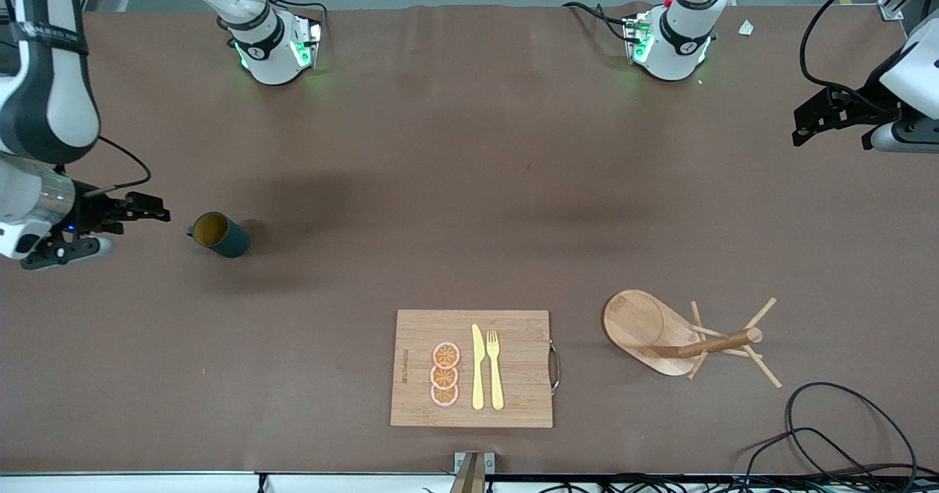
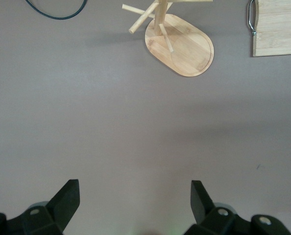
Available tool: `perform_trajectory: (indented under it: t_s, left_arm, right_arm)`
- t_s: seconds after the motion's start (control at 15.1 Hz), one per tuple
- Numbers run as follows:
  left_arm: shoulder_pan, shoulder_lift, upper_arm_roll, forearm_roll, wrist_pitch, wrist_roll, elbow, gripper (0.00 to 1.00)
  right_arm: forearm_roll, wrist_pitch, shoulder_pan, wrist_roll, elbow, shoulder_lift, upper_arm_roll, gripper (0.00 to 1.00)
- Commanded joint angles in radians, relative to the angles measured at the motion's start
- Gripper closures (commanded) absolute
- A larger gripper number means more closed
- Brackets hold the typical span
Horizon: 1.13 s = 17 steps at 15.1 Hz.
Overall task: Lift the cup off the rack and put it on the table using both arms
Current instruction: 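Open the right gripper and lift it off the mug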
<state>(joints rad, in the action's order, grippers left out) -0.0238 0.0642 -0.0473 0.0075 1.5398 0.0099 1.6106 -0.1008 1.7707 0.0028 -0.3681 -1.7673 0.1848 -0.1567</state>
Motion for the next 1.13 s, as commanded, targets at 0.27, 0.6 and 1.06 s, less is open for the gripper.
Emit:
perform_trajectory:
  t_s: [0.27, 0.6, 1.06]
  left_arm:
    - [0.016, 0.022, -0.002, 0.003, 0.008, -0.005, 0.018, 0.00]
    - [0.015, 0.032, -0.011, 0.003, -0.039, -0.056, 0.018, 0.00]
    - [0.015, 0.057, -0.016, -0.015, -0.046, -0.011, 0.023, 0.00]
  right_arm:
    - [0.026, -0.123, 0.029, 0.170, 0.064, -0.056, 0.019, 0.00]
    - [0.066, -0.307, 0.045, 0.250, 0.218, -0.054, 0.022, 0.00]
    - [0.085, -0.359, -0.001, 0.239, 0.319, -0.045, 0.011, 0.00]
